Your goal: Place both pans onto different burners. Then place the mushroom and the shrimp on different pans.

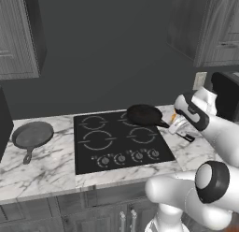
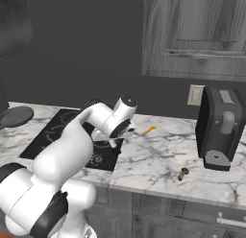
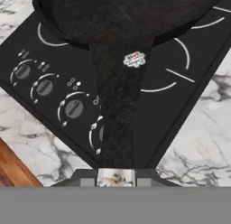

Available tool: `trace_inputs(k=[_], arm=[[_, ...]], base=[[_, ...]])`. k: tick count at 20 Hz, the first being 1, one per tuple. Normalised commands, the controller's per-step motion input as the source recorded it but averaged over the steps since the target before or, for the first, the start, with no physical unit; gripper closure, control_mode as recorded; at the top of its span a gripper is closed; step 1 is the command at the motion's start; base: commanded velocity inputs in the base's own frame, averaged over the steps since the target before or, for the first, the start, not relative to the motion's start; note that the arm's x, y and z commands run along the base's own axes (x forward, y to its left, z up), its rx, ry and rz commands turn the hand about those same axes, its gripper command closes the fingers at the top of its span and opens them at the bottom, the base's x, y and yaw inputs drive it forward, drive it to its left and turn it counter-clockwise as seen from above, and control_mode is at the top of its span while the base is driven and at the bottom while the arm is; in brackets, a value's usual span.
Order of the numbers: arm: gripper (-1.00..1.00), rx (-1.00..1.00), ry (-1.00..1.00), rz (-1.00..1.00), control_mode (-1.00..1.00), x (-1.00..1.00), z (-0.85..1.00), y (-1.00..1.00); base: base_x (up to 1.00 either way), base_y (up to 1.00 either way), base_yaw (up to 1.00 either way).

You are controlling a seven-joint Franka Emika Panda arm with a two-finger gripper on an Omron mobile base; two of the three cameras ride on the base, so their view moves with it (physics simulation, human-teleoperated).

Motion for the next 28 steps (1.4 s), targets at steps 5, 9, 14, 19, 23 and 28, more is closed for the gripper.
trace_inputs(k=[5,9,14,19,23,28], arm=[[1.0,0.0,0.17,0.04,-1.0,0.01,-0.17,0.0],[1.0,0.0,0.12,0.04,-1.0,0.13,-0.22,-0.03],[1.0,0.0,0.09,0.05,-1.0,0.08,-0.25,-0.12],[1.0,0.0,0.0,0.09,-1.0,0.1,-0.31,-0.31],[1.0,0.0,0.0,0.06,-1.0,0.16,-0.46,-0.12],[1.0,0.0,0.0,0.03,-1.0,0.2,-0.45,-0.02]], base=[[0.0,0.0,0.0],[0.0,0.0,0.0],[0.0,0.0,0.0],[0.0,0.0,0.0],[0.0,0.0,0.0],[0.0,0.0,0.0]])
